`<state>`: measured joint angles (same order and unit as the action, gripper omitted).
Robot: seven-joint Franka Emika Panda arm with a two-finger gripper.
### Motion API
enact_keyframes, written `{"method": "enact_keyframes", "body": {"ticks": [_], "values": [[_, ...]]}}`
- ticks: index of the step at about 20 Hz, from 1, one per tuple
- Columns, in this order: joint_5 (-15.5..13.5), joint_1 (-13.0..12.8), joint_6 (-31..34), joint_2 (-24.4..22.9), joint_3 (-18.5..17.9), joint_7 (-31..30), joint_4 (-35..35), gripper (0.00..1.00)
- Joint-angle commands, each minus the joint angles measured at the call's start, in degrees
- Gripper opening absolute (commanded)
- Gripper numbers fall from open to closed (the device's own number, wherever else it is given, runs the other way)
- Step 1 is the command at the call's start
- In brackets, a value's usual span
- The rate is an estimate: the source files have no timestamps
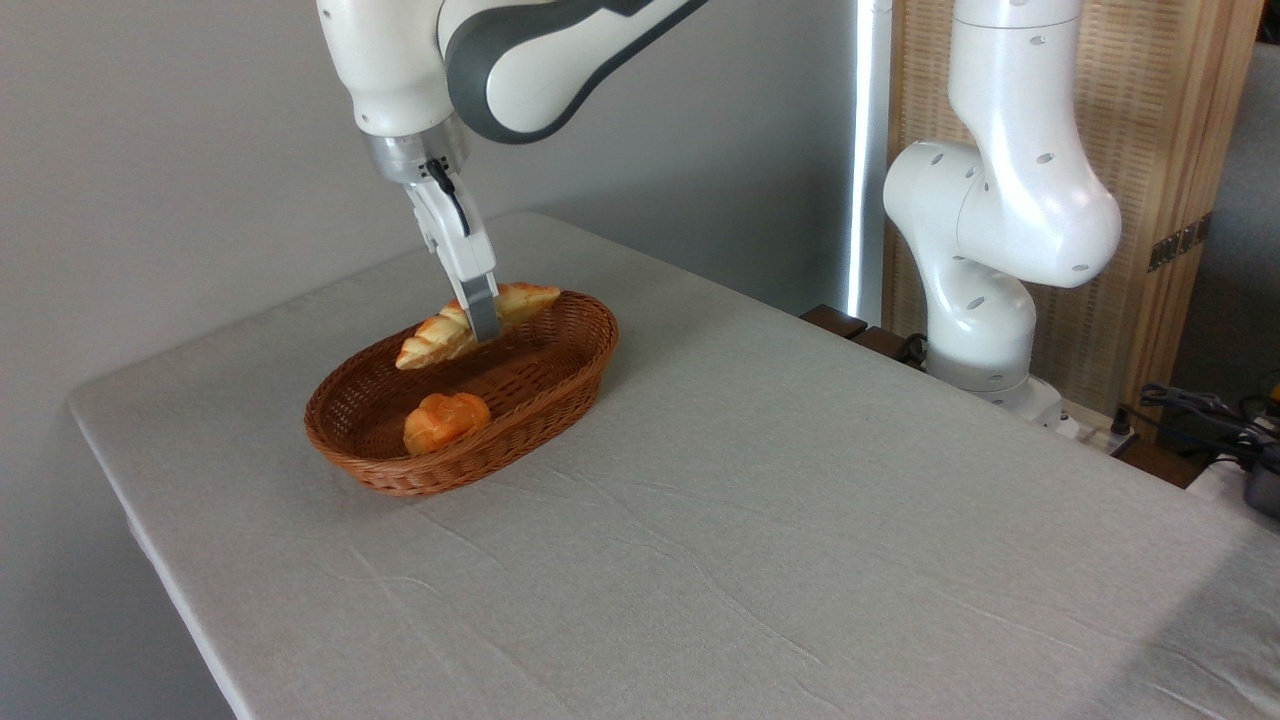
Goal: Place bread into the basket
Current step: 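Carry the braided roll over the woven basket, then lower the roll into the basket and open the gripper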
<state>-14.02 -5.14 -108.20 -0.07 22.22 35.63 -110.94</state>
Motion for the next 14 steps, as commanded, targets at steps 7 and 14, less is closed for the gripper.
{"method": "enact_keyframes", "body": {"ticks": [7, 14], "values": [[0.0, 0.7, 0.1, 0.9, -1.0, -0.1, 1.3, 1.0], [-0.1, 0.7, 1.4, -0.5, -8.8, -0.1, 5.7, 1.0]]}}
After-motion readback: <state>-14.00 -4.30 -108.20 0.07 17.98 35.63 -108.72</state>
